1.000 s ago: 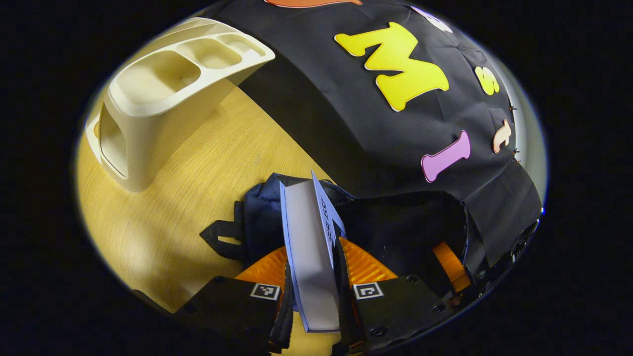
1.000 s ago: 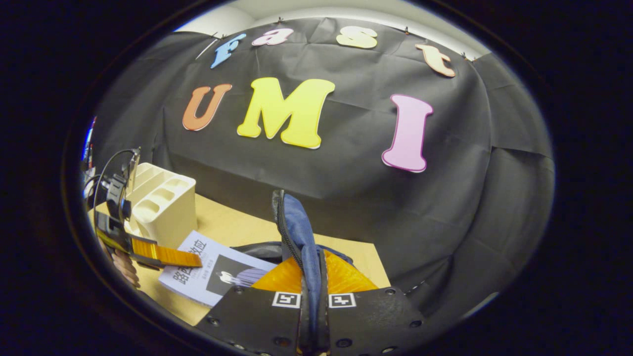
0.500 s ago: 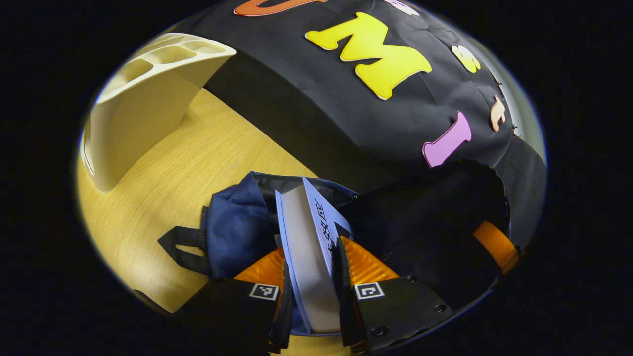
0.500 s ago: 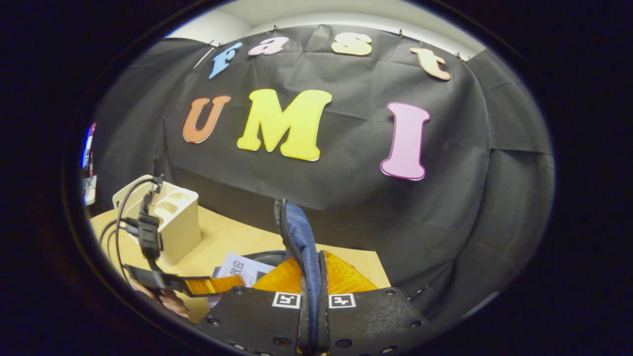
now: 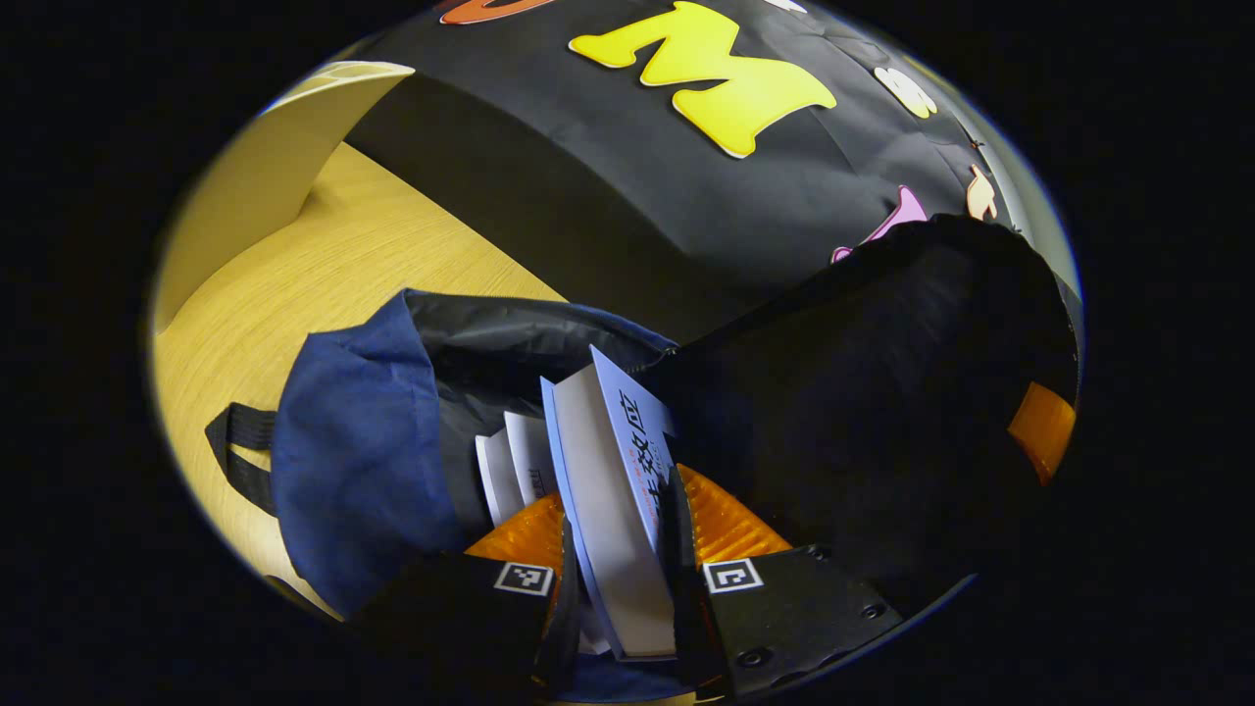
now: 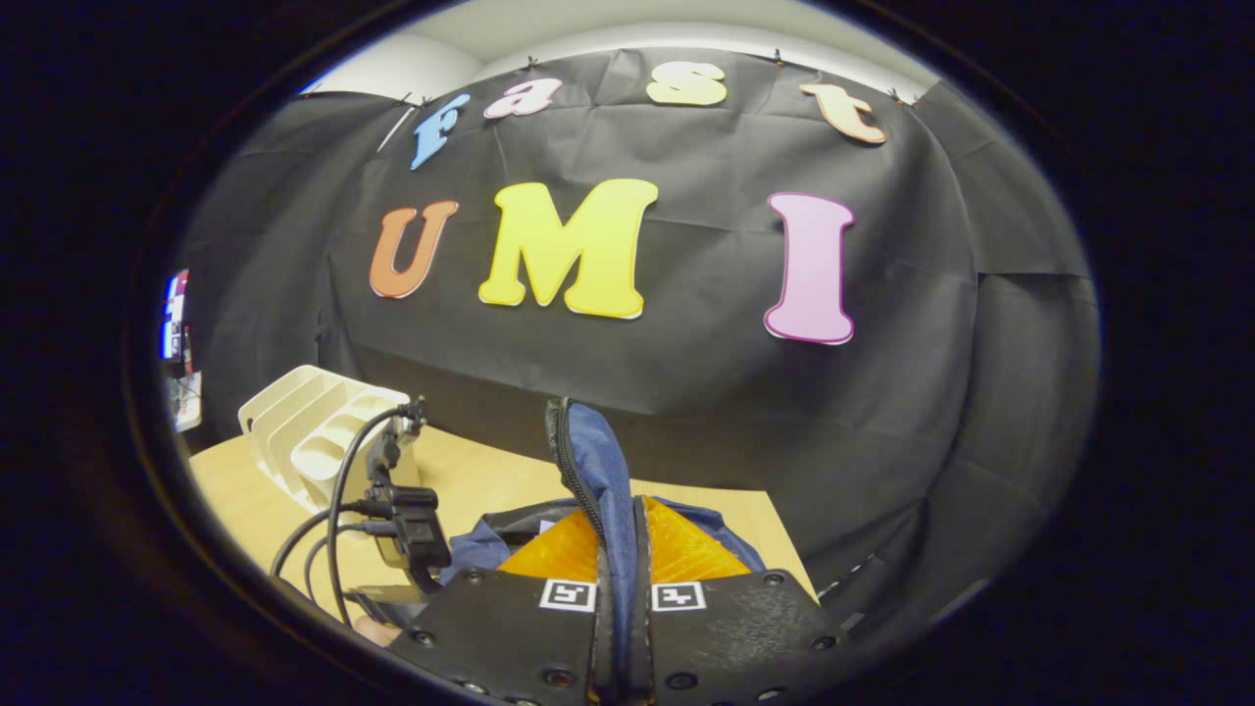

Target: Open the schoolbag, grab two books from the bookshelf and put them into the schoolbag.

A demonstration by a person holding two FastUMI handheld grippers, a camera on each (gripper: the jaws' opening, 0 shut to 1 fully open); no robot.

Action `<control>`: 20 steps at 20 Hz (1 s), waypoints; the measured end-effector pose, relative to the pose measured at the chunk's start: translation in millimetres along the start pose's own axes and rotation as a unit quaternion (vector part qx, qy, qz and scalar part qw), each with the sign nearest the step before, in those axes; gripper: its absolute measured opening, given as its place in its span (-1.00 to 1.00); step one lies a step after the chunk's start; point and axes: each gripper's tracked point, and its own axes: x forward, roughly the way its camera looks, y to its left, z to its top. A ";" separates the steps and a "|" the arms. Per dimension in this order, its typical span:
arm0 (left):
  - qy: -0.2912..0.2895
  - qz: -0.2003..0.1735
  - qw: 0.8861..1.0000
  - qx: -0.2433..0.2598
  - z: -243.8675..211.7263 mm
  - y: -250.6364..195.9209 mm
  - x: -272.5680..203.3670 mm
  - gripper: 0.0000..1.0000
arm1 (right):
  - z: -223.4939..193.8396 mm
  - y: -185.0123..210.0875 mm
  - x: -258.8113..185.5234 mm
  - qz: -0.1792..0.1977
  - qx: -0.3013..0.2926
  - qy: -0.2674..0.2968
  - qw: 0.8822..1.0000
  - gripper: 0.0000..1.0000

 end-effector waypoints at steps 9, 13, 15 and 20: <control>0.003 0.016 0.999 0.050 1.5 9.9 -2.2 0.04 | -16.2 -6.7 1.3 -0.003 0.024 0.013 1.000 -0.88; 0.005 0.072 0.986 0.149 13.1 24.1 -9.1 0.53 | -23.9 -15.9 2.9 -0.017 0.044 0.020 0.999 -0.88; -0.002 0.102 0.970 0.222 18.0 36.9 -10.5 0.81 | -27.4 -19.8 5.6 -0.023 0.047 0.021 0.998 -0.88; 0.002 0.103 0.970 0.221 17.4 45.0 -28.5 1.00 | -43.5 -23.8 4.1 -0.031 0.063 0.038 0.997 -0.87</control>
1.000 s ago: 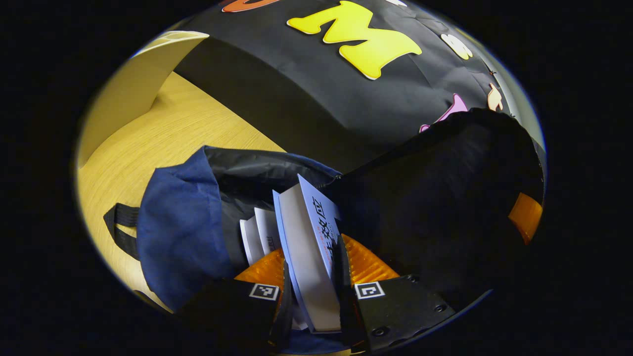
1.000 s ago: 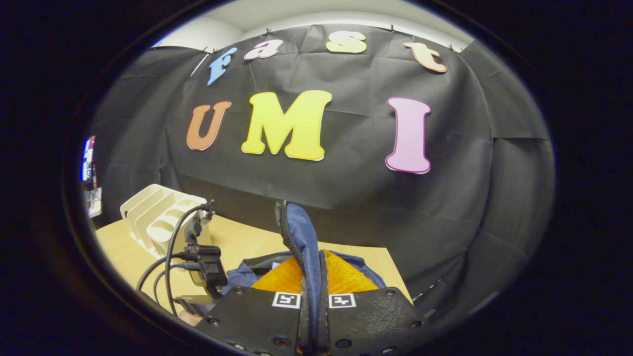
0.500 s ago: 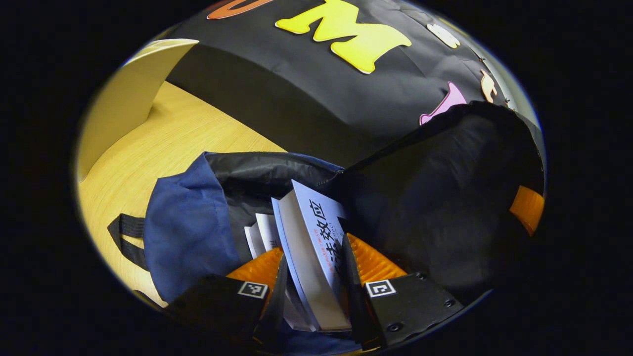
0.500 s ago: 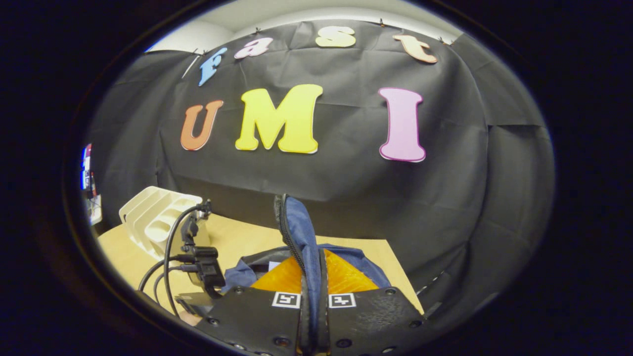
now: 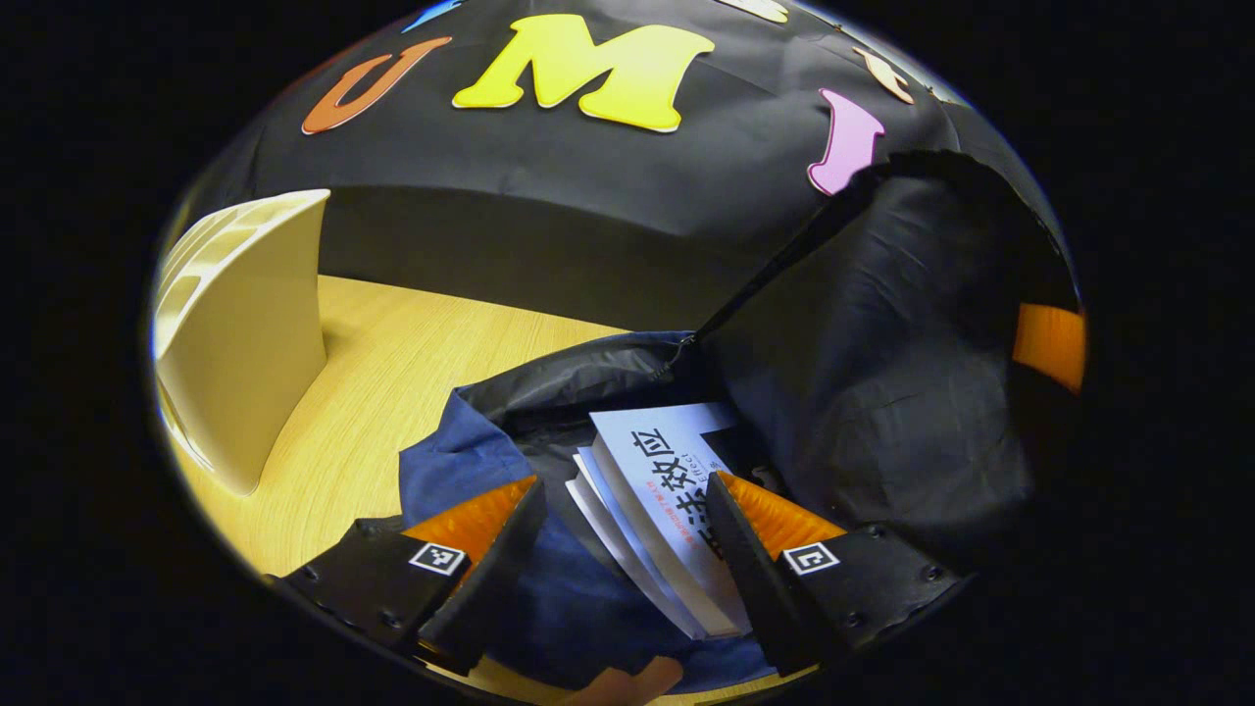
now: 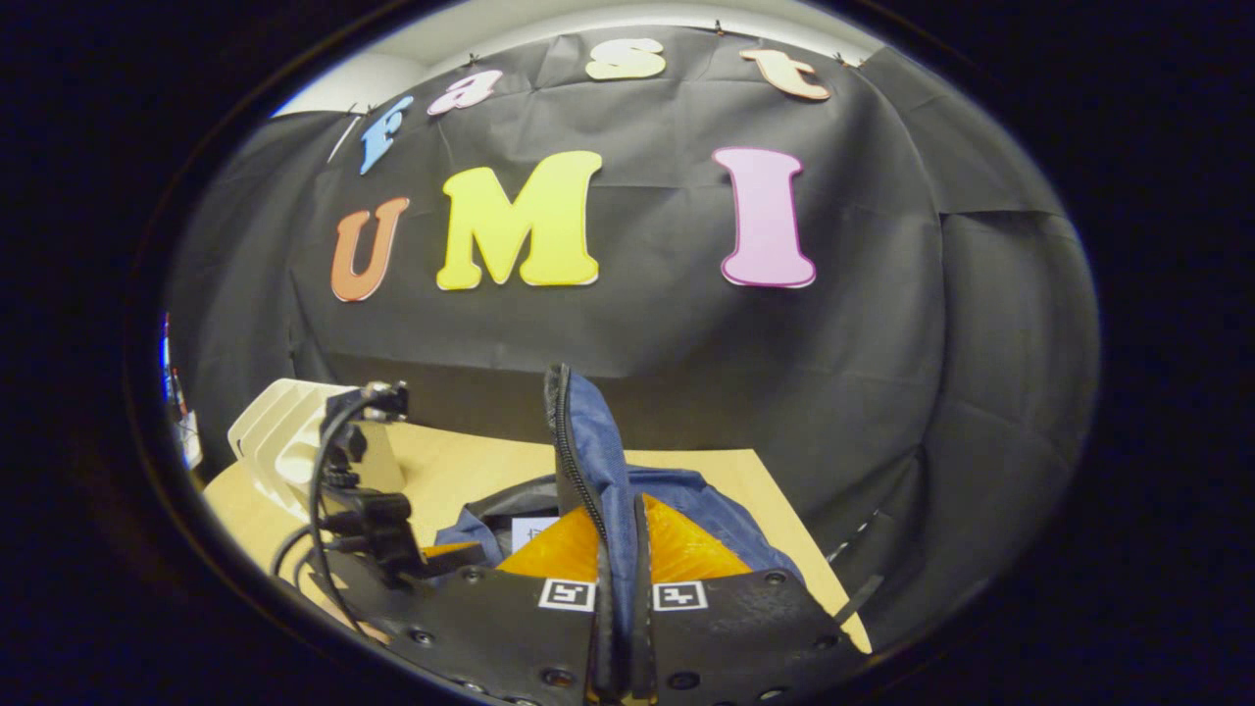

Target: Open the schoolbag, grab two books from the bookshelf and put them into the schoolbag.

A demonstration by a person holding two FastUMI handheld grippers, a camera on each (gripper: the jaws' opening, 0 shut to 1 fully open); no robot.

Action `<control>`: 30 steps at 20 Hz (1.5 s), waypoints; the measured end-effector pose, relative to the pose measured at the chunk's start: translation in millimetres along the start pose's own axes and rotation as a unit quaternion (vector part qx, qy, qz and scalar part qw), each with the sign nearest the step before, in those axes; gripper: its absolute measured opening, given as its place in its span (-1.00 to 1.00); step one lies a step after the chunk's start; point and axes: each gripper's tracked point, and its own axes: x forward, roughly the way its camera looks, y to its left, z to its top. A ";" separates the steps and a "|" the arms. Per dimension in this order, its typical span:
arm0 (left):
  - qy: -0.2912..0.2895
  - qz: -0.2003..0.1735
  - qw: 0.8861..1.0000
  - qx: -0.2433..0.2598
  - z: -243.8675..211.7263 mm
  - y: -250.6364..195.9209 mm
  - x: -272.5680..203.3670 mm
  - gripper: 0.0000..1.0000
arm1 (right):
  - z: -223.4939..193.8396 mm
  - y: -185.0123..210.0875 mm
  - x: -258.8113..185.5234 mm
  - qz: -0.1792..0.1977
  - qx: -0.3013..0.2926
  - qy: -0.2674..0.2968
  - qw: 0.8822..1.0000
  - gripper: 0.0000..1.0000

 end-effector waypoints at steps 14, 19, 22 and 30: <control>-0.069 0.078 0.992 0.070 42.8 90.9 -103.9 1.00 | -24.8 -2.5 -30.2 -0.070 -0.017 0.008 0.997 -0.72; -0.094 0.093 0.988 0.079 53.1 101.2 -146.1 0.99 | -31.3 -14.1 -53.1 -0.109 0.007 0.002 0.994 -0.53; -0.108 0.101 0.985 0.086 57.7 106.6 -175.2 0.99 | -34.0 -14.7 -65.5 -0.112 0.019 -0.001 0.994 -0.40; -0.148 0.137 0.974 0.104 64.3 124.4 -251.1 0.98 | -34.4 6.9 -111.1 -0.100 0.011 -0.025 0.995 -0.16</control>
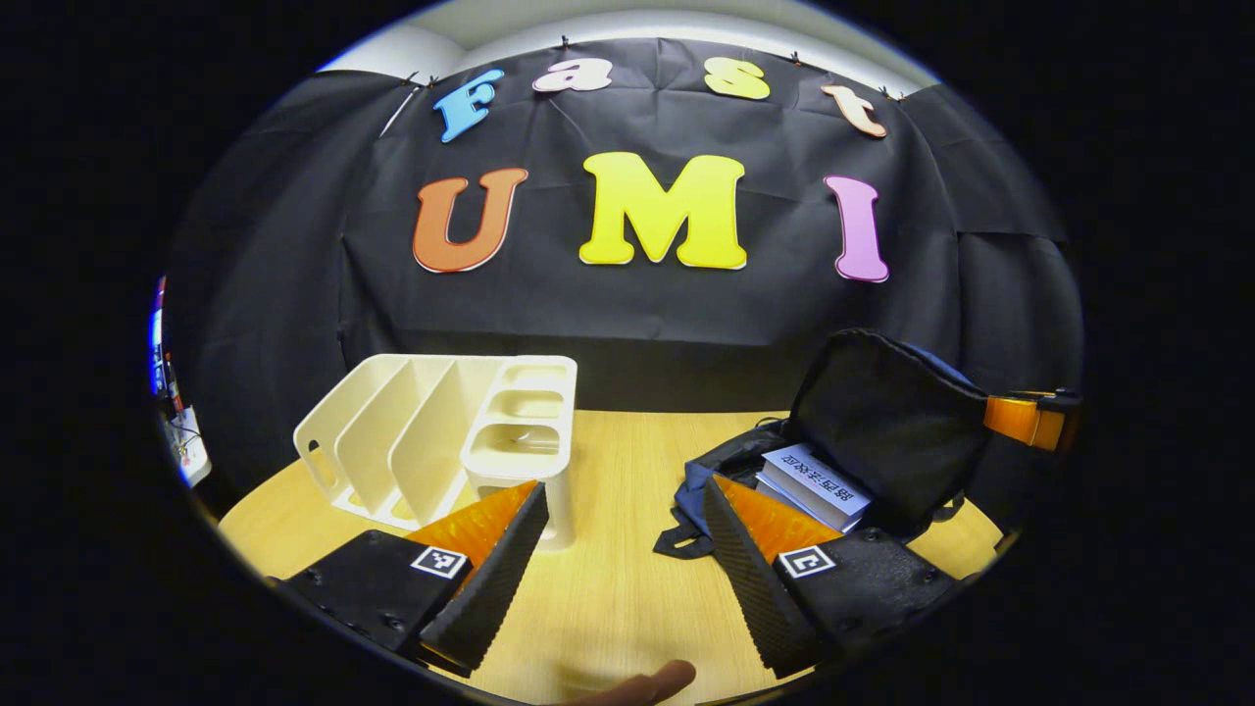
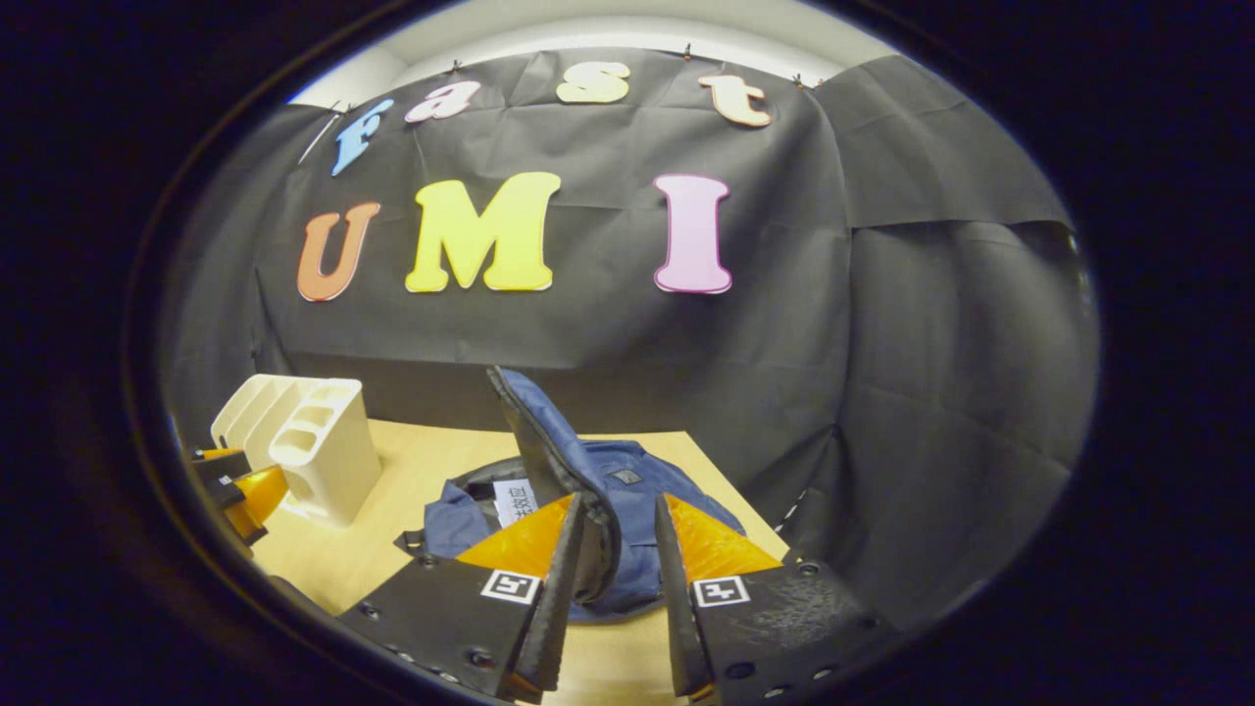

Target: Open the schoolbag, grab two books from the bookshelf and put them into the schoolbag.

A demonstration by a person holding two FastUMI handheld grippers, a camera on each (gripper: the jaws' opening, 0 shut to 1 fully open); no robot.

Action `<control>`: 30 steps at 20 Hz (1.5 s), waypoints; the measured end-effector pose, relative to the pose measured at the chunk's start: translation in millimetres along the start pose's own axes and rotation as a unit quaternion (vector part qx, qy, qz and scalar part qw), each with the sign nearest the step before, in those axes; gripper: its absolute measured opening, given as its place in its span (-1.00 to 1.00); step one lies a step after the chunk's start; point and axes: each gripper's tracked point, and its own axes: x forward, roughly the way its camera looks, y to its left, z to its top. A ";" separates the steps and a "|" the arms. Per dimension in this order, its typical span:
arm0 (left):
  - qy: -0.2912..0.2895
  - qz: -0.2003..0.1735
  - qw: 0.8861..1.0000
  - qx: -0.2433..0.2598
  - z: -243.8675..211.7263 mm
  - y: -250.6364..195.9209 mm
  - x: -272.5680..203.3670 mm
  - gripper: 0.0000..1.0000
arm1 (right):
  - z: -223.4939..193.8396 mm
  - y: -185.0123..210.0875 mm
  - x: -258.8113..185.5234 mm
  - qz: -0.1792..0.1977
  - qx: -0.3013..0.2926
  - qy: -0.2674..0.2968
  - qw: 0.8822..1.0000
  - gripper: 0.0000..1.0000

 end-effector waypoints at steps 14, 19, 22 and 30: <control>-0.048 0.033 0.998 0.028 -2.1 42.3 -125.4 0.98 | -29.5 14.3 -118.3 0.048 -0.003 -0.064 0.997 0.29; -0.052 0.015 0.998 0.033 -9.0 37.5 -146.1 0.97 | -31.5 27.0 -152.3 0.053 -0.026 -0.093 0.994 0.49; -0.056 0.021 0.997 0.040 -5.7 42.6 -152.0 0.97 | -32.1 38.5 -160.7 0.058 -0.033 -0.099 0.993 0.68; -0.055 0.022 0.998 0.031 -1.8 55.3 -155.5 0.97 | -35.6 45.2 -166.0 0.055 -0.035 -0.093 0.994 0.97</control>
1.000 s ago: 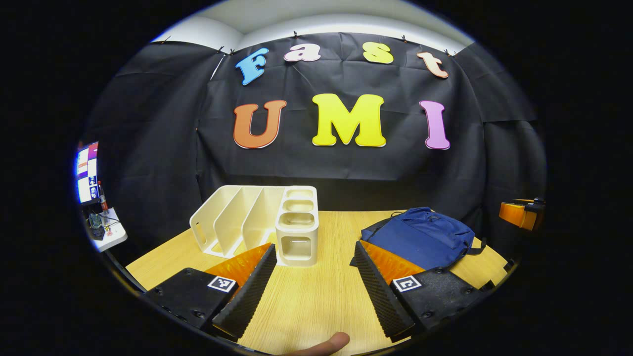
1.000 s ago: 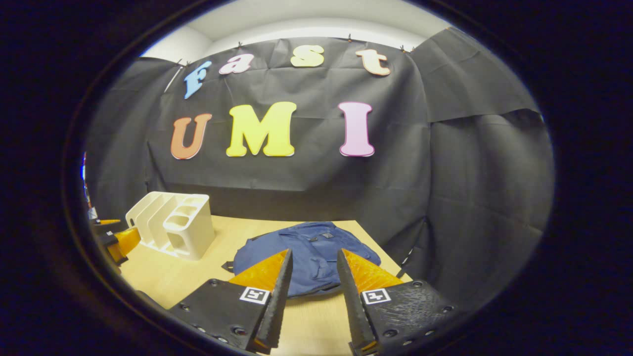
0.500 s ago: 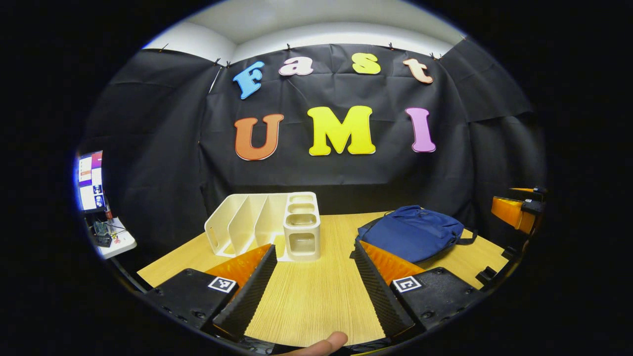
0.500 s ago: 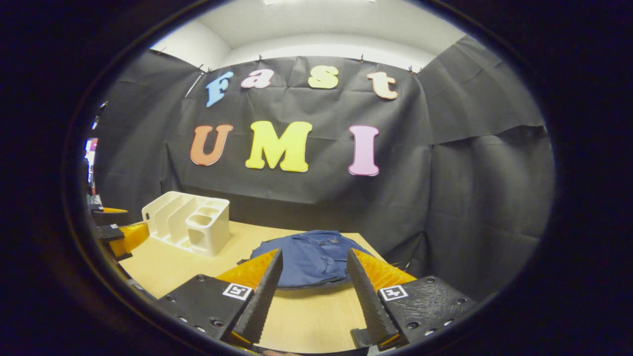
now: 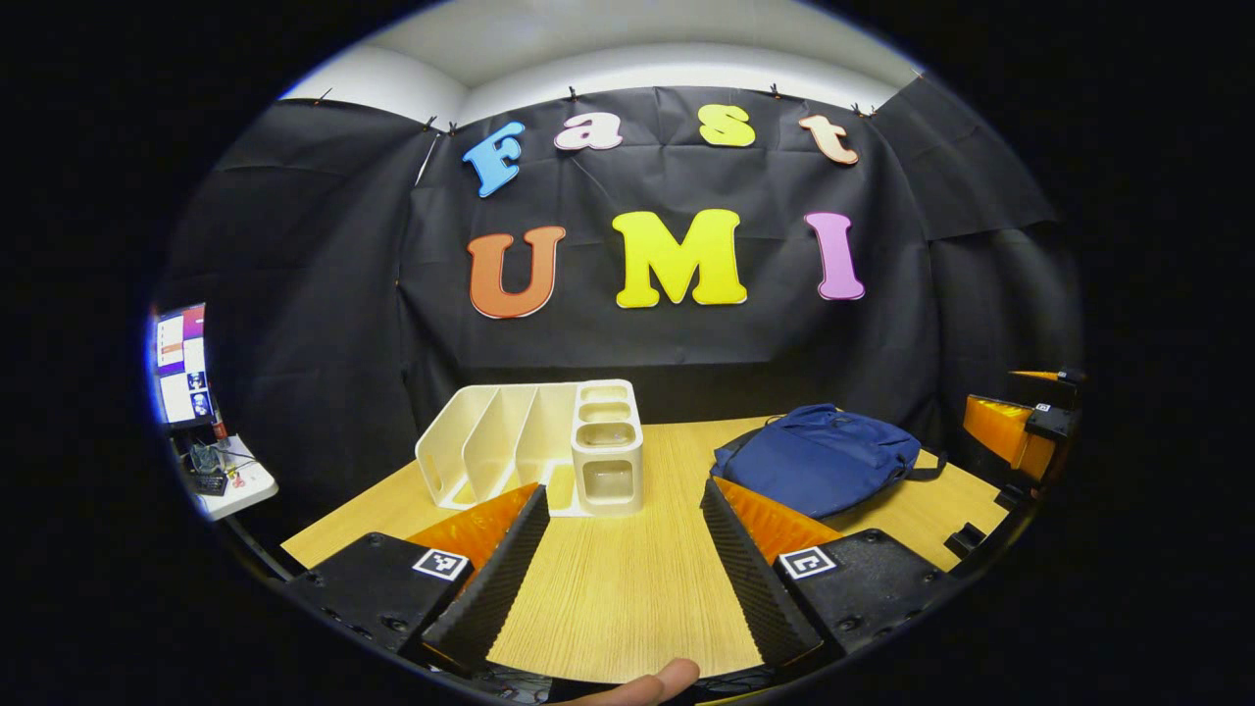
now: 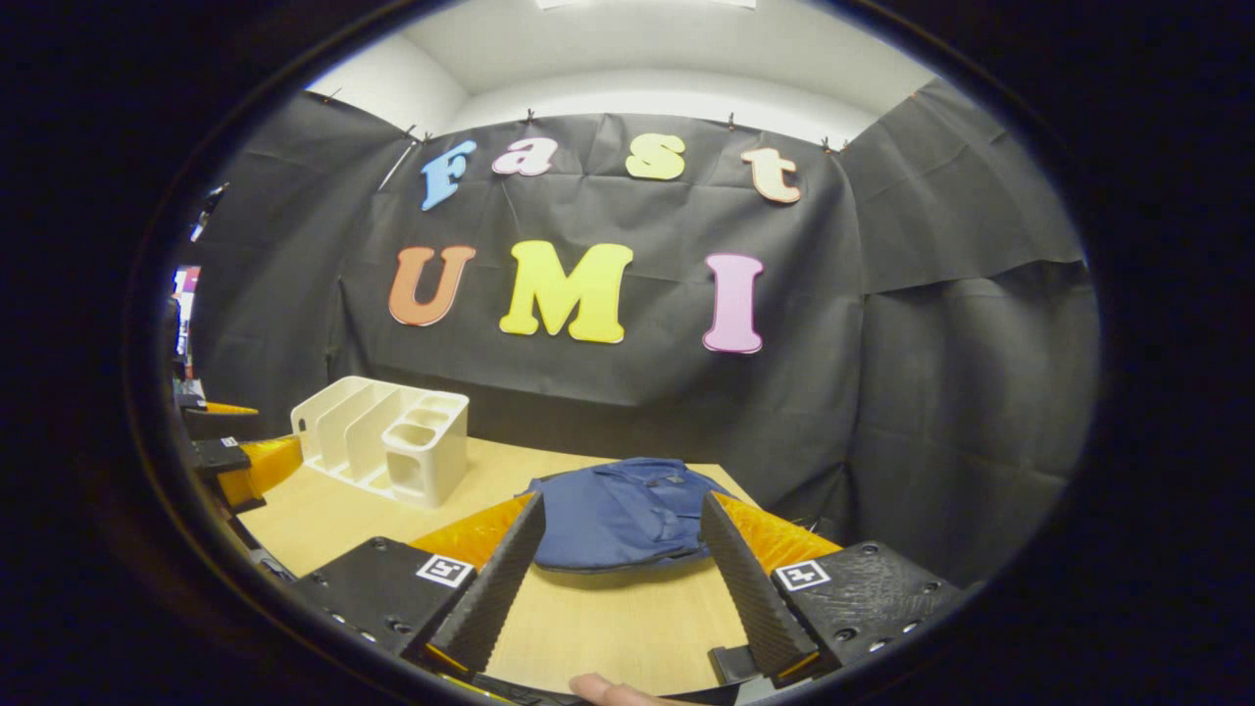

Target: Open the schoolbag, grab two books from the bookshelf and put them into the schoolbag.

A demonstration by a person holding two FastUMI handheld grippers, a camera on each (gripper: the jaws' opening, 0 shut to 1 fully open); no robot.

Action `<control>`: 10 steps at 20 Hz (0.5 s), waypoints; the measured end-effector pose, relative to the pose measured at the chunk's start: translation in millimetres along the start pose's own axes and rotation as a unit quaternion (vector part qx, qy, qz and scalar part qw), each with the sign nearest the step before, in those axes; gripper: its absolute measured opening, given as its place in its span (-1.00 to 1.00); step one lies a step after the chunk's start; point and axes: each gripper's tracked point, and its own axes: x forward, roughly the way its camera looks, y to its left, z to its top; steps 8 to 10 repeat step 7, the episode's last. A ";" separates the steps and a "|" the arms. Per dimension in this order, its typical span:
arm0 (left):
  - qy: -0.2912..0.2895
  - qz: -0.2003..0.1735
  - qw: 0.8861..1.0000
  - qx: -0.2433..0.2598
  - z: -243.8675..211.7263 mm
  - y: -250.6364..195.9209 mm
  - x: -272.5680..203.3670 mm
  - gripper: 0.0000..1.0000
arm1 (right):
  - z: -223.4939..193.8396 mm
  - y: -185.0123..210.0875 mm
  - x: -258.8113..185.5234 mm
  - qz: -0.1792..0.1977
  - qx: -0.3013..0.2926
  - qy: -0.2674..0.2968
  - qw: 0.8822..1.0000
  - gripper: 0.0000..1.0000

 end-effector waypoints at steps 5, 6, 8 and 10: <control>0.011 -0.002 1.000 -0.019 -7.9 2.7 4.9 0.97 | -3.8 -4.9 3.5 -0.007 0.007 0.008 1.000 0.91; 0.010 -0.001 1.000 -0.019 -6.8 3.7 4.9 0.97 | -6.1 -4.5 4.8 -0.006 0.005 0.011 1.000 0.92; 0.008 0.002 1.000 -0.018 -7.3 5.2 4.5 0.98 | -6.8 -4.2 4.4 -0.005 0.006 0.012 1.000 0.92; 0.008 0.002 1.000 -0.018 -7.3 5.2 4.5 0.98 | -6.8 -4.2 4.4 -0.005 0.006 0.012 1.000 0.92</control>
